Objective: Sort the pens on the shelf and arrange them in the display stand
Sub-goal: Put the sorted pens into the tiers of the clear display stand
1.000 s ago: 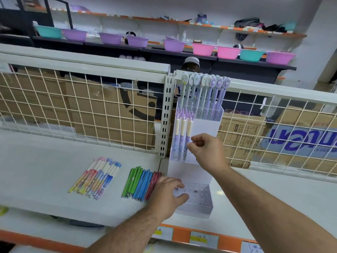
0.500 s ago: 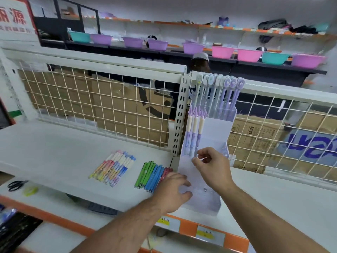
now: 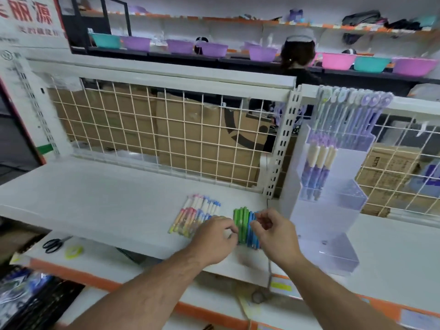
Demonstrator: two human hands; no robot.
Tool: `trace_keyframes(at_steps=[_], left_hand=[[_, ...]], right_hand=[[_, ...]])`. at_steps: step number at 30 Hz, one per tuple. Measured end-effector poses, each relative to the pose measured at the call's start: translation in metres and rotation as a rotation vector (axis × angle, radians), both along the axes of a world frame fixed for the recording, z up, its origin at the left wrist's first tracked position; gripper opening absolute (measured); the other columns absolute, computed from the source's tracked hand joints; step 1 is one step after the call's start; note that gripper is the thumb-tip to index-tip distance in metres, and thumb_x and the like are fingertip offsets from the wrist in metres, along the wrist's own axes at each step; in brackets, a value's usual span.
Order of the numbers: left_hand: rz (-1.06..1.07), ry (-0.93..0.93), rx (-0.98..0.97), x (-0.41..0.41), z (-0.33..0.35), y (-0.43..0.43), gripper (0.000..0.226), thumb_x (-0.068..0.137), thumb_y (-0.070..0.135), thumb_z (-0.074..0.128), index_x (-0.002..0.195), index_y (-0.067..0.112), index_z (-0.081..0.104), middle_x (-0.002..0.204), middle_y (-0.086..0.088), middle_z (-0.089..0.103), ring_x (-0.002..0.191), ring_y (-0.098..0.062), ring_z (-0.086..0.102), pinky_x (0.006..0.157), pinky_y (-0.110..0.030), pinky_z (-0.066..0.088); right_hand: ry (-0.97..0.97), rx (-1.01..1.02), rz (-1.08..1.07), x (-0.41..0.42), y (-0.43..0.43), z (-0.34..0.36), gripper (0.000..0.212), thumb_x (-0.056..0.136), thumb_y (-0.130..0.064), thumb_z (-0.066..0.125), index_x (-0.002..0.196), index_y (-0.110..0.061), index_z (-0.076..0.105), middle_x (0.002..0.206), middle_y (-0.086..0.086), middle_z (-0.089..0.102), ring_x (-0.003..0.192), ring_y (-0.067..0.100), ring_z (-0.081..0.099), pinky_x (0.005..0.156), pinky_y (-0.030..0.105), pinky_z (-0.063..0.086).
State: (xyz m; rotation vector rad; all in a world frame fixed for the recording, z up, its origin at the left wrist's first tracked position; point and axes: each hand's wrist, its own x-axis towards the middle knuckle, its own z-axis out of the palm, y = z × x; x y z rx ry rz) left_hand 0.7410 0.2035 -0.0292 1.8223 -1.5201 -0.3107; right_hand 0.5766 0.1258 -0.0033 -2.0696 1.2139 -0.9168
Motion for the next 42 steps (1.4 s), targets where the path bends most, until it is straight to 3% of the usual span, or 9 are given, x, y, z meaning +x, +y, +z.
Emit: trace_keyframes(at_steps=[3, 7, 11, 17, 20, 24, 28, 35, 42], left_hand=[[0.092, -0.039, -0.021, 0.048, -0.008, 0.019, 0.006, 0.082, 0.023, 0.064, 0.084, 0.025, 0.069, 0.085, 0.013, 0.064, 0.086, -0.009, 0.059, 0.081, -0.029, 0.05], [0.246, -0.045, -0.031, 0.098, -0.017, 0.03, 0.003, 0.088, 0.022, 0.062, 0.09, 0.024, 0.061, 0.09, 0.01, 0.059, 0.089, -0.015, 0.057, 0.075, -0.033, 0.05], [0.311, 0.001, 0.07, 0.122, -0.022, 0.025, 0.025, 0.09, 0.039, 0.061, 0.107, 0.021, 0.057, 0.1, 0.012, 0.052, 0.097, -0.014, 0.054, 0.08, -0.032, 0.049], [0.389, -0.049, 0.117, 0.127, -0.037, 0.016, 0.025, 0.089, 0.04, 0.056, 0.106, 0.022, 0.055, 0.1, 0.005, 0.06, 0.09, -0.015, 0.055, 0.074, -0.037, 0.054], [0.438, -0.106, 0.121, 0.128, -0.04, 0.017, 0.027, 0.09, 0.031, 0.05, 0.113, 0.018, 0.055, 0.108, 0.0, 0.061, 0.1, -0.019, 0.053, 0.081, -0.038, 0.051], [0.493, -0.164, 0.161, 0.128, -0.04, 0.015, 0.038, 0.092, 0.039, 0.049, 0.123, 0.017, 0.053, 0.117, 0.0, 0.06, 0.109, -0.02, 0.051, 0.089, -0.036, 0.045], [0.517, -0.247, 0.242, 0.126, -0.041, 0.013, 0.041, 0.089, 0.049, 0.051, 0.117, 0.019, 0.054, 0.116, 0.0, 0.059, 0.109, -0.02, 0.051, 0.087, -0.035, 0.042], [0.556, -0.277, 0.295, 0.124, -0.038, 0.015, 0.032, 0.089, 0.039, 0.044, 0.11, 0.017, 0.053, 0.113, -0.002, 0.058, 0.106, -0.021, 0.051, 0.085, -0.036, 0.041], [0.579, -0.342, 0.309, 0.123, -0.044, 0.013, 0.038, 0.094, 0.052, 0.042, 0.109, 0.018, 0.051, 0.114, -0.004, 0.056, 0.107, -0.023, 0.049, 0.083, -0.038, 0.041]], right_hand=[[0.065, -0.028, 0.008, 0.038, 0.018, -0.022, 0.007, 0.087, -0.026, 0.072, 0.093, -0.025, 0.068, 0.08, -0.011, 0.067, 0.076, 0.007, 0.062, 0.076, 0.03, 0.052], [0.149, -0.09, 0.007, 0.077, 0.032, -0.042, 0.018, 0.093, -0.03, 0.065, 0.106, -0.019, 0.07, 0.098, -0.005, 0.068, 0.085, 0.012, 0.061, 0.078, 0.035, 0.055], [0.247, -0.205, 0.001, 0.098, 0.041, -0.05, 0.02, 0.097, -0.036, 0.059, 0.099, -0.019, 0.07, 0.096, -0.007, 0.065, 0.084, 0.011, 0.057, 0.068, 0.029, 0.051], [0.282, -0.162, -0.054, 0.105, 0.041, -0.059, 0.022, 0.095, -0.044, 0.058, 0.09, -0.024, 0.065, 0.084, -0.013, 0.055, 0.077, 0.007, 0.053, 0.063, 0.023, 0.044], [0.302, -0.171, -0.055, 0.106, 0.04, -0.063, 0.024, 0.094, -0.047, 0.056, 0.091, -0.026, 0.065, 0.084, -0.014, 0.055, 0.076, 0.005, 0.053, 0.063, 0.022, 0.044], [0.297, -0.162, -0.06, 0.105, 0.039, -0.066, 0.027, 0.094, -0.05, 0.055, 0.091, -0.026, 0.066, 0.086, -0.015, 0.057, 0.075, 0.004, 0.054, 0.062, 0.019, 0.041], [0.302, -0.164, -0.066, 0.105, 0.038, -0.067, 0.029, 0.094, -0.052, 0.053, 0.093, -0.027, 0.066, 0.087, -0.014, 0.057, 0.075, 0.003, 0.054, 0.062, 0.018, 0.042], [0.316, -0.167, -0.073, 0.104, 0.038, -0.069, 0.03, 0.093, -0.054, 0.052, 0.093, -0.027, 0.065, 0.086, -0.015, 0.058, 0.074, 0.001, 0.053, 0.062, 0.018, 0.042], [0.309, -0.149, -0.063, 0.104, 0.036, -0.072, 0.035, 0.092, -0.058, 0.046, 0.093, -0.028, 0.065, 0.087, -0.015, 0.058, 0.074, 0.001, 0.053, 0.065, 0.024, 0.05]])
